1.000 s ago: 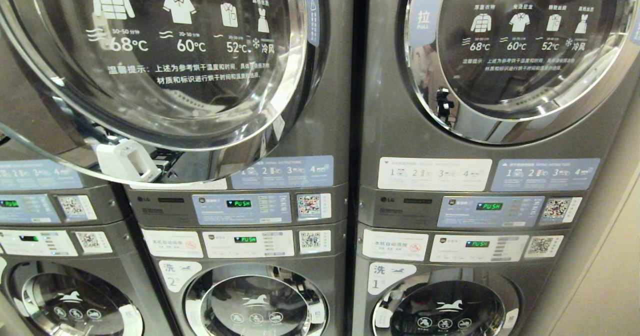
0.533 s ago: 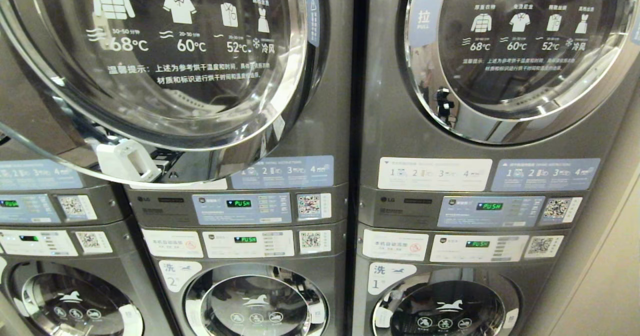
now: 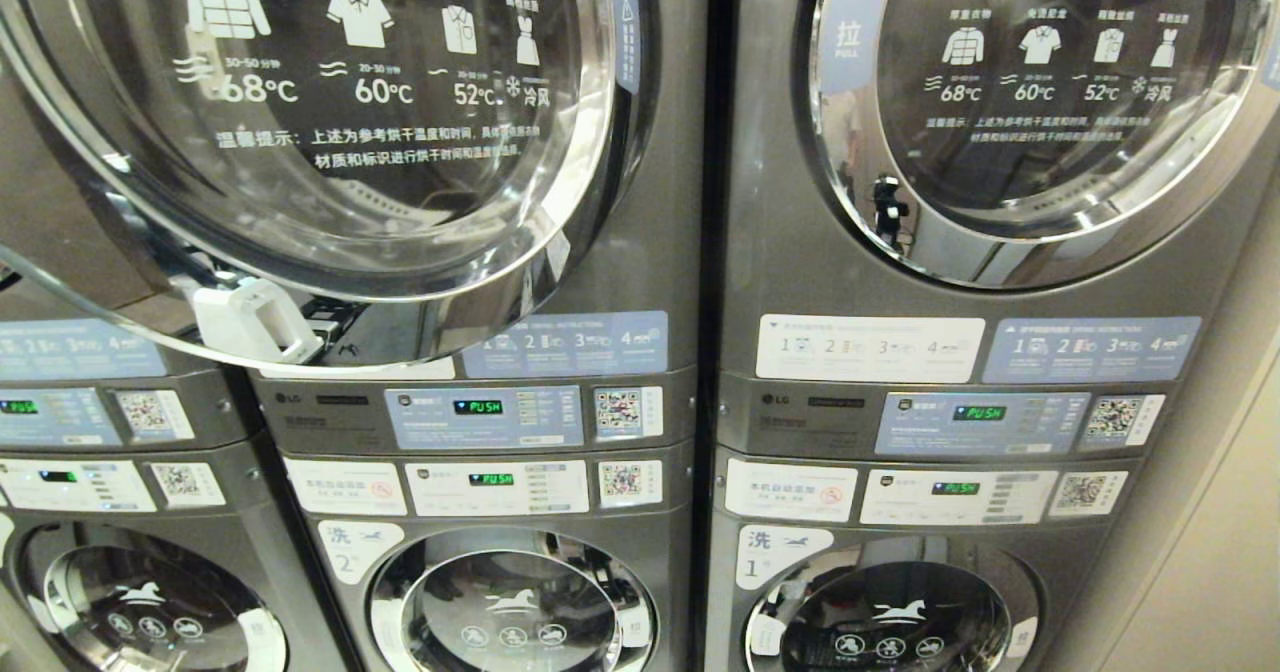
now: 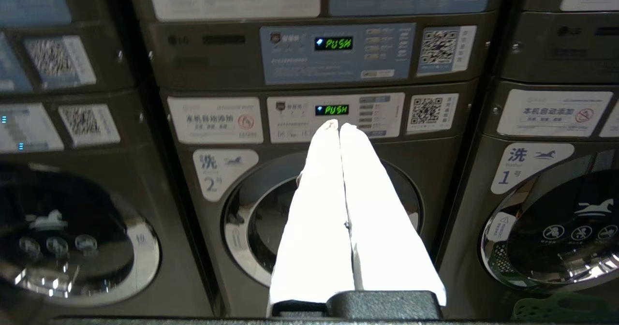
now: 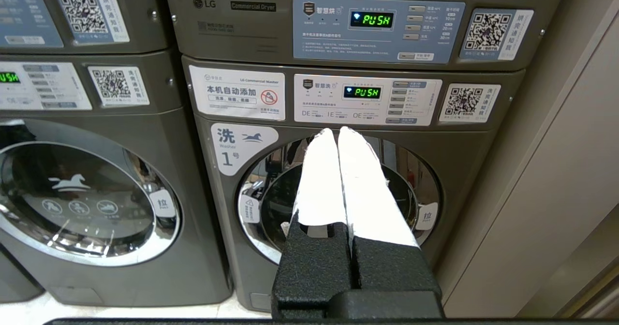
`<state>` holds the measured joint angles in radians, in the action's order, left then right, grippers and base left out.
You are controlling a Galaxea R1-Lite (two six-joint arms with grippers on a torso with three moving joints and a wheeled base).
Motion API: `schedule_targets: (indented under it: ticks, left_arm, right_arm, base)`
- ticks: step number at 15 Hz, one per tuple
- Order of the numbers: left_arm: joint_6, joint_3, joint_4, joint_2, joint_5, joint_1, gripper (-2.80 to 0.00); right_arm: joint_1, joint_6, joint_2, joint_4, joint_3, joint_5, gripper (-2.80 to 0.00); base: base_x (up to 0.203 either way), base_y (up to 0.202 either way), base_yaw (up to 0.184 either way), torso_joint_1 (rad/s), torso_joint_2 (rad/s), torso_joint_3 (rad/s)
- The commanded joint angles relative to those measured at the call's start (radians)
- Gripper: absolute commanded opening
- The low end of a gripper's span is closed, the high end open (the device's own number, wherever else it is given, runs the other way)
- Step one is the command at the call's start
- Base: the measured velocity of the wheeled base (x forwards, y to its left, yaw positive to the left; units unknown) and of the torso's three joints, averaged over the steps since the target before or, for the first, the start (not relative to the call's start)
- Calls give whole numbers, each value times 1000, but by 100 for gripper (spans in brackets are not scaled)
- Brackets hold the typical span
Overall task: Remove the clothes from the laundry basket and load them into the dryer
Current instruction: Close the dryer
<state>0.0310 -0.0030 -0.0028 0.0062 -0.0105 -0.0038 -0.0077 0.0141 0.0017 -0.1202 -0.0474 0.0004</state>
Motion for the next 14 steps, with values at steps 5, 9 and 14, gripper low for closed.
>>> schedule_targets:
  ticks: [5, 9, 14]
  left_arm:
    - [31, -409, -48, 223, -273, -2, -280]
    - [2, -824, -192, 766, -366, -6, -280]
    - [28, -1134, -327, 1104, -407, -6, -280]
  right_arm:
    - [0, 12, -1, -1, -2, 6, -280]
    - [0, 12, 0, -1, -2, 6, -280]
    - [-1, 14, -1, -1, -2, 6, -280]
  base:
    - [0, 0, 0, 0, 0, 0]
    - [0, 0, 0, 0, 0, 0]
    - [0, 0, 0, 0, 0, 0]
